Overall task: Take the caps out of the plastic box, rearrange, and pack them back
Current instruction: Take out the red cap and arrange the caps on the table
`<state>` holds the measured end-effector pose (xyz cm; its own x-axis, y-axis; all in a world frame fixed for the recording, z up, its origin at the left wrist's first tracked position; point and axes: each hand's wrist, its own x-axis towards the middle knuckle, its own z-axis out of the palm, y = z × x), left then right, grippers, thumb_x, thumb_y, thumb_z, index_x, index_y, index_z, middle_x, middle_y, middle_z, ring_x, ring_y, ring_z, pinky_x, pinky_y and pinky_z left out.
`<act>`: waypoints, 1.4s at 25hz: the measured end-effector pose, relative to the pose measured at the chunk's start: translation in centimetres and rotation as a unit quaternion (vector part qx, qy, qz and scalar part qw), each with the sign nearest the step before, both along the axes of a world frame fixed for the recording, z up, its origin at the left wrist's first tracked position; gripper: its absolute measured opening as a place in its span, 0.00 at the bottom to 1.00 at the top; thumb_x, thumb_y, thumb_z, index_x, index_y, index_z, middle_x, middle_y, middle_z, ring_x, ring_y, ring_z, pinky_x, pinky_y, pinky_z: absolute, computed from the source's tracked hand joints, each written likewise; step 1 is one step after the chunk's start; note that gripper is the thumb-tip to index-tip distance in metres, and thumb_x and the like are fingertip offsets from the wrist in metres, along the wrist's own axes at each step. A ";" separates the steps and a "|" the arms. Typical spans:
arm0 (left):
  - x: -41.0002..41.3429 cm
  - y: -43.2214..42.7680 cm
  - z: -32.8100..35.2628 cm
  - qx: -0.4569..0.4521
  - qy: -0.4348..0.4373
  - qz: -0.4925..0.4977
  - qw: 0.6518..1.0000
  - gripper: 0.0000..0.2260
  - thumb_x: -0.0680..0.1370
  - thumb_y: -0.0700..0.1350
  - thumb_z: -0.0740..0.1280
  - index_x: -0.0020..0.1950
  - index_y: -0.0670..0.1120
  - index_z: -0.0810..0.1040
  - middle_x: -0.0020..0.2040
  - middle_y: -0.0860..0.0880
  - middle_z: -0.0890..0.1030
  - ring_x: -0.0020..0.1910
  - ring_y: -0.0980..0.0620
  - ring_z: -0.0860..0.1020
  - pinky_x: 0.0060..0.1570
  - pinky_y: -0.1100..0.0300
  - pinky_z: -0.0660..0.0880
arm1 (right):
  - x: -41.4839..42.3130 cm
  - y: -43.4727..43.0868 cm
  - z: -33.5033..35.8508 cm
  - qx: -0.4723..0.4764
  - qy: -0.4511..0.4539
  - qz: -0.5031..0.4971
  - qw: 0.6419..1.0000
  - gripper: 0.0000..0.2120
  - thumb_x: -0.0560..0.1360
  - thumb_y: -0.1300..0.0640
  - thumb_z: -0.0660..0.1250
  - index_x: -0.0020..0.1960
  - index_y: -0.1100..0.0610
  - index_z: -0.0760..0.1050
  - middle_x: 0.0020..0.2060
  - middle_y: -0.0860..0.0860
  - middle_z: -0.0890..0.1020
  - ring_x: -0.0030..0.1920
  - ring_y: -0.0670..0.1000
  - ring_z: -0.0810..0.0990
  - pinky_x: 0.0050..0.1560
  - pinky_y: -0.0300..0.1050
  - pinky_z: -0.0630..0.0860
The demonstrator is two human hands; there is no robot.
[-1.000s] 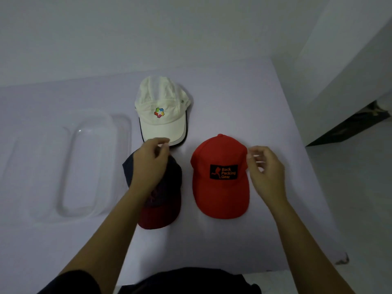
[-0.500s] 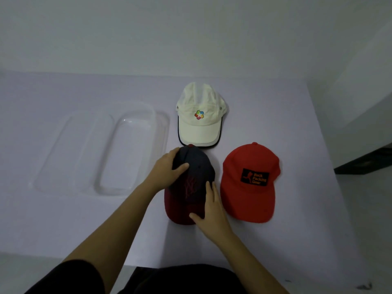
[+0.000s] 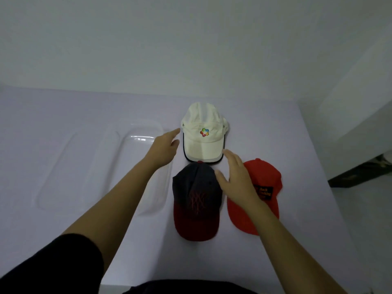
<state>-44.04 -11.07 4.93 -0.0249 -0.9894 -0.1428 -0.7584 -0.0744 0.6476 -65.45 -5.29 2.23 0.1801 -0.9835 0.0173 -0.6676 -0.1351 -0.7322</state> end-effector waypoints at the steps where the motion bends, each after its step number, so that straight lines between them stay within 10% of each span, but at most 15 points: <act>1: -0.1 -0.9 0.3 -0.003 -0.004 -0.017 1.000 0.20 0.82 0.41 0.56 0.75 0.44 0.61 0.73 0.43 0.67 0.71 0.45 0.67 0.67 0.60 0.61 | 0.2 -1.9 0.5 -0.002 0.013 0.006 1.000 0.27 0.77 0.58 0.62 0.73 0.61 0.58 0.72 0.56 0.64 0.71 0.53 0.63 0.68 0.39 0.58; 9: -1.3 -5.5 -3.5 0.080 -0.062 -0.131 0.986 0.20 0.82 0.39 0.53 0.74 0.43 0.62 0.74 0.41 0.66 0.71 0.44 0.66 0.67 0.58 0.61 | 3.2 -11.2 -3.1 0.168 0.220 0.110 0.955 0.37 0.75 0.58 0.65 0.76 0.58 0.46 0.77 0.57 0.46 0.76 0.58 0.52 0.72 0.50 0.56; 20: -1.8 -9.4 -10.2 0.222 -0.159 -0.241 0.931 0.43 0.74 0.41 0.66 0.77 0.53 0.37 0.76 0.44 0.31 0.76 0.36 0.45 0.69 0.40 0.62 | 3.4 -15.5 -7.8 0.134 0.388 0.161 0.897 0.54 0.66 0.51 0.74 0.76 0.57 0.39 0.76 0.60 0.44 0.75 0.59 0.52 0.72 0.54 0.57; 28: -3.9 -9.2 -11.7 0.138 -0.275 -0.169 0.936 0.44 0.76 0.46 0.67 0.76 0.55 0.35 0.76 0.37 0.38 0.69 0.31 0.61 0.65 0.44 0.65 | 4.0 -16.6 -6.8 0.130 0.342 0.182 0.913 0.48 0.68 0.55 0.69 0.76 0.60 0.42 0.75 0.61 0.52 0.73 0.60 0.56 0.71 0.50 0.60; 35: -5.0 -7.5 -7.5 -0.071 -0.158 -0.061 0.983 0.30 0.78 0.33 0.56 0.77 0.50 0.51 0.76 0.32 0.49 0.69 0.22 0.54 0.63 0.33 0.65 | 3.8 -14.4 -5.1 0.064 0.181 -0.022 0.981 0.44 0.75 0.56 0.66 0.76 0.58 0.36 0.76 0.60 0.43 0.75 0.60 0.53 0.70 0.55 0.62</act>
<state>-49.07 -18.57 -2.59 -0.1207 -0.9924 -0.0230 -0.9208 0.1032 0.3762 -61.62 -19.64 -2.88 0.1094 -0.9803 -0.1646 -0.8902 -0.0230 -0.4550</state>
